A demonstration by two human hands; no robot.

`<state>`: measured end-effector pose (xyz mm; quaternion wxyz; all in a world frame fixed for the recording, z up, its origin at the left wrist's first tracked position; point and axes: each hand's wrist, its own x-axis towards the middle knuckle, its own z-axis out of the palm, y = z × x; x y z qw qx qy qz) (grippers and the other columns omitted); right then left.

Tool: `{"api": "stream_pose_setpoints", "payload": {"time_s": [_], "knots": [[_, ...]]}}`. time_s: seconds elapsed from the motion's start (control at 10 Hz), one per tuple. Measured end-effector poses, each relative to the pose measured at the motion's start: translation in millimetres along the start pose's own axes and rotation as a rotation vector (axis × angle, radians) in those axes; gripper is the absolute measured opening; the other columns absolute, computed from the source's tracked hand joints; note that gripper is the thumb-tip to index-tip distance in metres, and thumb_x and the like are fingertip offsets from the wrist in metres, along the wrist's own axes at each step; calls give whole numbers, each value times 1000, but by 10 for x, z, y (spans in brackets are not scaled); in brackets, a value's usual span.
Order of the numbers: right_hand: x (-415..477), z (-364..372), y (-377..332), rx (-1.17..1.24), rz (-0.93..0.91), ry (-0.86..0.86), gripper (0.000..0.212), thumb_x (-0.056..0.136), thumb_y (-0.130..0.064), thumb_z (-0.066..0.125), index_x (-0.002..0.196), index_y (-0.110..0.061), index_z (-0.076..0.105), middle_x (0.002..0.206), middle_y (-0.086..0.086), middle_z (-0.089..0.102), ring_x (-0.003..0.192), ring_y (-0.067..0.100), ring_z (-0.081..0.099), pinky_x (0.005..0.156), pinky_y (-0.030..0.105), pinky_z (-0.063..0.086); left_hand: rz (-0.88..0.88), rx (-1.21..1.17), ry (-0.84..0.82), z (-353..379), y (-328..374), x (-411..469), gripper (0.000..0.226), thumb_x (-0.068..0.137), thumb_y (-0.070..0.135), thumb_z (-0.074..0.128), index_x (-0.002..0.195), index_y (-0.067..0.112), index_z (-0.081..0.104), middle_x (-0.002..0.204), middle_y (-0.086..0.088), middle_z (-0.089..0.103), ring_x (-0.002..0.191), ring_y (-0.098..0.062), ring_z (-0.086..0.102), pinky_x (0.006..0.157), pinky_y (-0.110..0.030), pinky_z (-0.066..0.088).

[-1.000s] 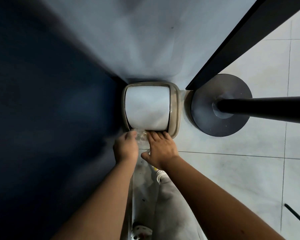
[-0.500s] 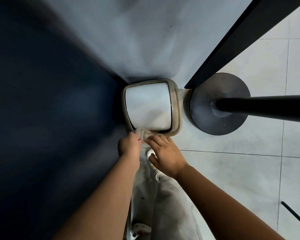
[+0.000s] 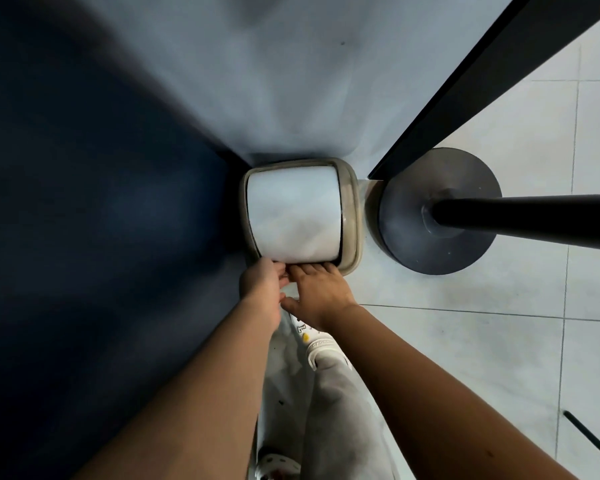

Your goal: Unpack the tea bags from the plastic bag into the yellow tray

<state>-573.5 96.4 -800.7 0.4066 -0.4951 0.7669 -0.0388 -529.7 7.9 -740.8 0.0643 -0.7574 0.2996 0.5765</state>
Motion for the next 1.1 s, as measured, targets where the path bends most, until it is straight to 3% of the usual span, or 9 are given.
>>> {"api": "stream_pose_setpoints", "payload": {"time_s": [0.2, 0.4, 0.5, 0.6, 0.7, 0.8, 0.9, 1.0, 1.1], "knots": [[-297, 13, 97, 120, -5, 182, 45, 86, -37, 57, 128, -19, 61, 123, 3, 67, 115, 24, 58, 101, 34, 36, 28, 29, -84, -132, -107, -126, 45, 100, 16, 29, 122, 1, 65, 129, -14, 64, 108, -22, 58, 87, -28, 40], [-308, 100, -12, 250, -72, 348, 33, 87, -34, 49, 106, -25, 75, 96, -4, 74, 83, 17, 71, 62, 27, 56, -13, -6, -21, -128, -99, 16, 23, 96, 10, 43, 80, 11, 60, 90, -6, 61, 88, -24, 55, 63, -23, 41], [-342, 93, 8, 287, -71, 430, 30, 86, -32, 52, 99, -21, 76, 89, -2, 73, 79, 19, 70, 62, 27, 57, -25, -63, -52, -134, -88, -47, 25, 99, 8, 42, 110, 3, 63, 108, -12, 61, 96, -23, 56, 64, -17, 44], [-391, 91, 30, 243, -44, 439, 32, 86, -30, 52, 100, -12, 75, 96, 2, 71, 90, 23, 67, 79, 31, 54, -7, -98, -91, -123, -94, -162, 35, 101, 8, 40, 128, -5, 56, 119, -16, 62, 115, -26, 57, 84, -22, 45], [-460, 80, -34, 173, 6, 386, 41, 84, -29, 48, 110, -9, 72, 105, 5, 69, 99, 26, 61, 92, 31, 42, -28, -82, -145, -135, -64, -281, 27, 99, 8, 40, 118, 0, 58, 119, -12, 62, 124, -25, 53, 95, -29, 38], [-568, 54, -136, 206, 50, 304, 49, 84, -31, 41, 121, -11, 68, 116, 4, 67, 107, 26, 56, 98, 33, 43, -37, -47, -156, -196, -28, -404, 31, 101, 12, 40, 127, 3, 55, 139, -13, 55, 132, -27, 49, 103, -34, 38], [-658, 2, -164, 298, 77, 181, 47, 90, -25, 45, 132, -9, 60, 129, 7, 60, 120, 27, 49, 107, 31, 35, 3, 4, -101, -305, -5, -565, 32, 101, 17, 46, 128, 2, 57, 128, -11, 61, 116, -27, 59, 94, -34, 43], [-851, -191, -244, 373, 101, 110, 44, 93, -19, 55, 136, -9, 56, 133, 7, 56, 125, 26, 47, 106, 29, 33, 45, 27, -18, -452, -27, -815, 12, 97, 17, 57, 102, 10, 64, 103, -6, 65, 86, -19, 62, 69, -29, 47], [-968, -533, -389, 391, 142, 151, 42, 92, -21, 58, 133, -13, 59, 130, 4, 59, 121, 24, 53, 101, 32, 41, 52, 0, 47, -568, -25, -1074, 7, 95, 16, 63, 97, 10, 63, 99, -6, 66, 85, -19, 63, 60, -24, 46]]}}
